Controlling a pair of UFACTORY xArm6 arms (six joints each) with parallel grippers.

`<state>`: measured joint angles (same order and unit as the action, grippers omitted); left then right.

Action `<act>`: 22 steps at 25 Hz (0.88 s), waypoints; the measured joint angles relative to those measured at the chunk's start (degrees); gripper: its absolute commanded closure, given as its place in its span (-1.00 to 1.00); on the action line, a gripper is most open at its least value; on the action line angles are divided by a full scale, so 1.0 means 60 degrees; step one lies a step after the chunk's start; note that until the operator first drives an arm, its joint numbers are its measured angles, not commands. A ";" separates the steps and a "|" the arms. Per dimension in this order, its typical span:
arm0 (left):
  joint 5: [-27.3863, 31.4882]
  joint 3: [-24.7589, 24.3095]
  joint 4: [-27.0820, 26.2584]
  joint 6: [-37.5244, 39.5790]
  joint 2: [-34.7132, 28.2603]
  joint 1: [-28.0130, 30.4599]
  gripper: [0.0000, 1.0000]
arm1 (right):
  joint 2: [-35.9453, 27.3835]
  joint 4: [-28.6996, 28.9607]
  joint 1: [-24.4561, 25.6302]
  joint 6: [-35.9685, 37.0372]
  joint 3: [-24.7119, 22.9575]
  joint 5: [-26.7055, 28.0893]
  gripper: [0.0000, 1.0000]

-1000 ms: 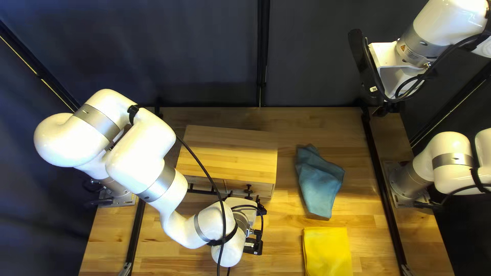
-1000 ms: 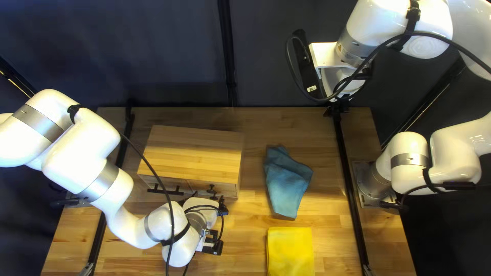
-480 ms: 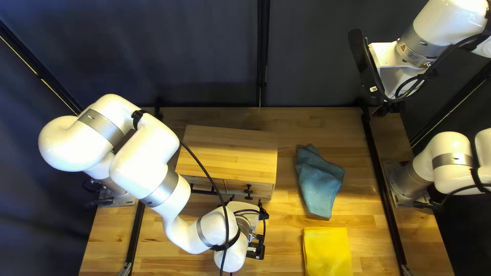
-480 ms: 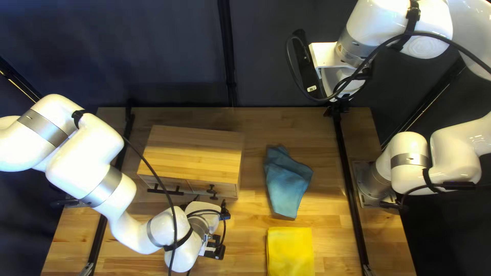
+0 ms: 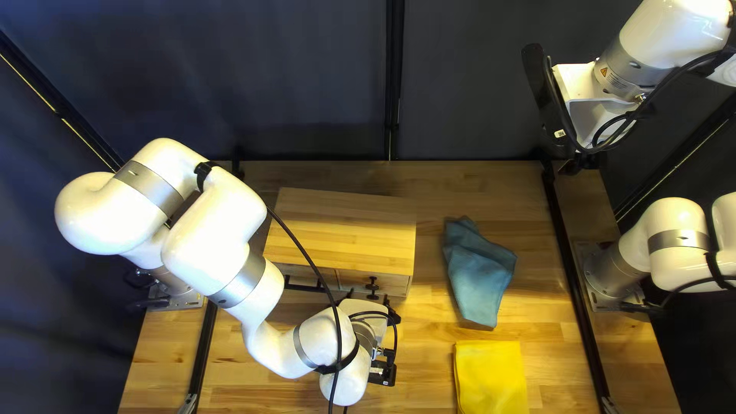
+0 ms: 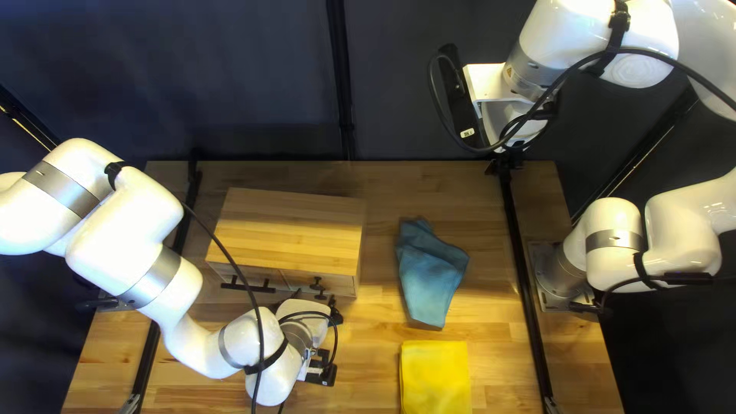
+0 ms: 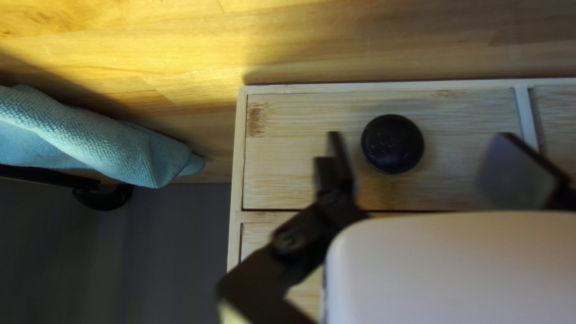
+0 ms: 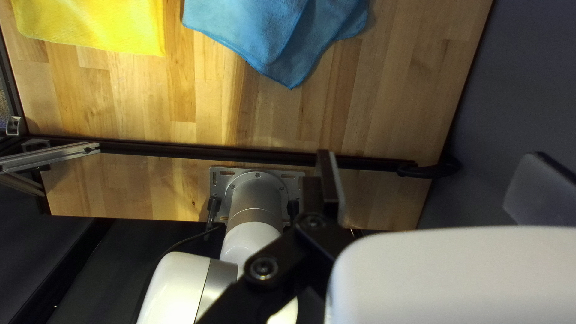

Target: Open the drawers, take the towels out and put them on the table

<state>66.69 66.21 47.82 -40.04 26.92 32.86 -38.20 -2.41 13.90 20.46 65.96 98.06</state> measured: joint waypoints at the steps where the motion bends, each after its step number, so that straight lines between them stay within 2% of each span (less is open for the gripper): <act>1: 0.0016 0.0018 0.0006 0.0008 0.0009 0.0013 1.00 | 0.0000 0.0000 0.0000 0.0000 0.0000 0.0000 -1.00; 9: 0.0376 0.0370 -0.0127 0.0048 0.0201 0.0408 1.00 | 0.0000 0.0000 0.0000 0.0000 0.0000 0.0000 -1.00; 17: 0.0992 0.0809 -0.0593 0.0175 0.0337 0.1201 1.00 | 0.0000 0.0000 0.0000 0.0000 0.0000 0.0000 -1.00; 18: 0.1053 0.0875 -0.0659 0.0192 0.0377 0.1284 0.60 | 0.0000 0.0000 0.0000 0.0000 0.0000 0.0000 -1.00; 19: 0.1091 0.0926 -0.0715 0.0203 0.0411 0.1345 -0.54 | 0.0000 0.0000 0.0000 0.0000 0.0000 0.0000 -1.00; 20: 0.1101 0.0942 -0.0755 0.0206 0.0421 0.1374 -1.00 | 0.0000 0.0000 0.0000 0.0000 0.0000 0.0000 -1.00; 22: 0.1070 0.0915 -0.0804 0.0202 0.0374 0.1370 -1.00 | 0.0000 0.0000 0.0000 0.0000 0.0000 0.0000 -1.00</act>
<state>73.11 71.70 42.99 -38.83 29.17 41.08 -38.20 -2.42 13.90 20.46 65.96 98.06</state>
